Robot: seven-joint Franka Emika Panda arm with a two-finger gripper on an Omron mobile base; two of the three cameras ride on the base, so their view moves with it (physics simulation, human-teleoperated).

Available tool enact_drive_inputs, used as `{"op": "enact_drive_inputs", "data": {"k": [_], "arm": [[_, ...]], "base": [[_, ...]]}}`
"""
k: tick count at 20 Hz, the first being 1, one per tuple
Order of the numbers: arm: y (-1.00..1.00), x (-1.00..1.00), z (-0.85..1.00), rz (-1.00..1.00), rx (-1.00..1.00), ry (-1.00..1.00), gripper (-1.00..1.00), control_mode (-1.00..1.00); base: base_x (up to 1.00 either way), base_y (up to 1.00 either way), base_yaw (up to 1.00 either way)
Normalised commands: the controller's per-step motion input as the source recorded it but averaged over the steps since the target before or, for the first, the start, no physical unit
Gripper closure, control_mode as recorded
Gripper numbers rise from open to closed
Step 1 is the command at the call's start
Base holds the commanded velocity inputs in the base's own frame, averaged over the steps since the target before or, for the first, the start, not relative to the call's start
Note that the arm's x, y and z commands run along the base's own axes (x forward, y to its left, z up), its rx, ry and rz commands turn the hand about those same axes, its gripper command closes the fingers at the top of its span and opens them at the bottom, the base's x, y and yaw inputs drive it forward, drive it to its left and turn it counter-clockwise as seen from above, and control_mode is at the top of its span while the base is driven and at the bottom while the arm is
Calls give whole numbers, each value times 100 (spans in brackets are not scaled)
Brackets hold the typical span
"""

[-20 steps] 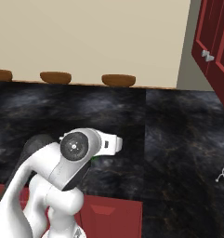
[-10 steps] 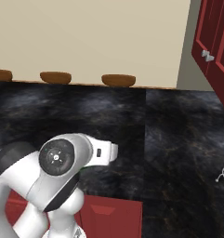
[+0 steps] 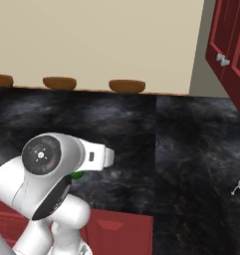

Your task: Pick the cup and jar and place them in the sink. Then turn on the water.

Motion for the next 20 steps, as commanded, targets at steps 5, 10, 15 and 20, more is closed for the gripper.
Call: {"op": "enact_drive_inputs", "data": {"k": [5, 10, 15, 20], "arm": [[0, 0, 0, 0, 0, 0, 100, 100], [0, 0, 0, 0, 0, 0, 100, 100], [0, 0, 0, 0, 0, 0, 100, 100], [0, 0, 0, 0, 0, 0, 100, 100]], "base": [[-53, -7, 0], [-98, -33, 0], [-90, -38, -3], [-37, -43, -32]]}}
